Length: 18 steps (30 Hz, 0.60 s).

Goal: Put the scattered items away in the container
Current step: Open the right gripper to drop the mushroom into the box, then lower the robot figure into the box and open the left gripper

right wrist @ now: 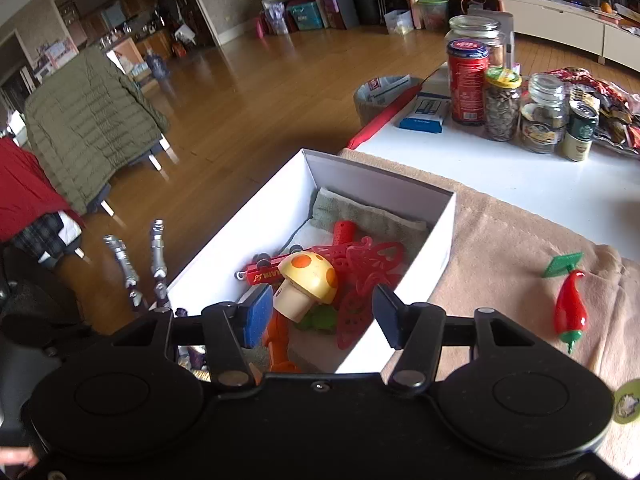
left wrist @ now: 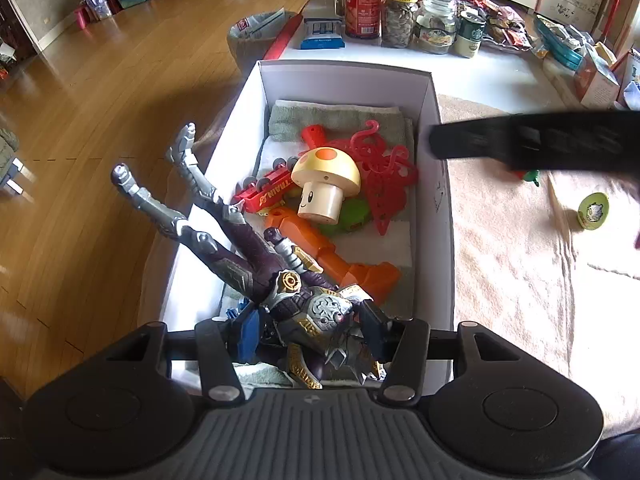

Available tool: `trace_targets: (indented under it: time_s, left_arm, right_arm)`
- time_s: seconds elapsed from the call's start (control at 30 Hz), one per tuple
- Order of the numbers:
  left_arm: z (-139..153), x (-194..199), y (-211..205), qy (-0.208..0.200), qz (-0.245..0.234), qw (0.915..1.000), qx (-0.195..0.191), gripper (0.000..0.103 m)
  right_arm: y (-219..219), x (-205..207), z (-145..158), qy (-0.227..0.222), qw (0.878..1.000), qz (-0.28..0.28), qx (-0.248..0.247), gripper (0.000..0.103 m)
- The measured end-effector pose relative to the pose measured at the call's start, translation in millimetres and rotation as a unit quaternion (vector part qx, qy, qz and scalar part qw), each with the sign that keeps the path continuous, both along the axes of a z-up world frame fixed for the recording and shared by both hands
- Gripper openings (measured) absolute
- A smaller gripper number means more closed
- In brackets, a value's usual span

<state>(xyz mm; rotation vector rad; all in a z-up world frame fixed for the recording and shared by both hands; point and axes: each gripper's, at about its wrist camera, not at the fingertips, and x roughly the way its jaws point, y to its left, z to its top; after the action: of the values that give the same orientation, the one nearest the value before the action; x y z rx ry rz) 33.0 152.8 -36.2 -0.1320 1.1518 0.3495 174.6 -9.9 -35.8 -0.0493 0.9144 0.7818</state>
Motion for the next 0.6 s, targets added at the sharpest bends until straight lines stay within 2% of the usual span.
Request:
trace_targets:
  time_s: [0.43, 0.6]
  left_arm:
    - [-20.8, 19.3, 6.5, 0.028, 0.008, 0.9996, -0.006, 0.053]
    - [-27.6, 22.3, 7.4, 0.037, 0.01, 0.9992, -0.007, 0.053]
  right_arm:
    - [-43.2, -25.4, -0.9, 0.007, 0.999, -0.016, 0.035, 0.055]
    - [-53.3, -33.1, -4.7, 0.007, 0.999, -0.019, 0.034, 0.055]
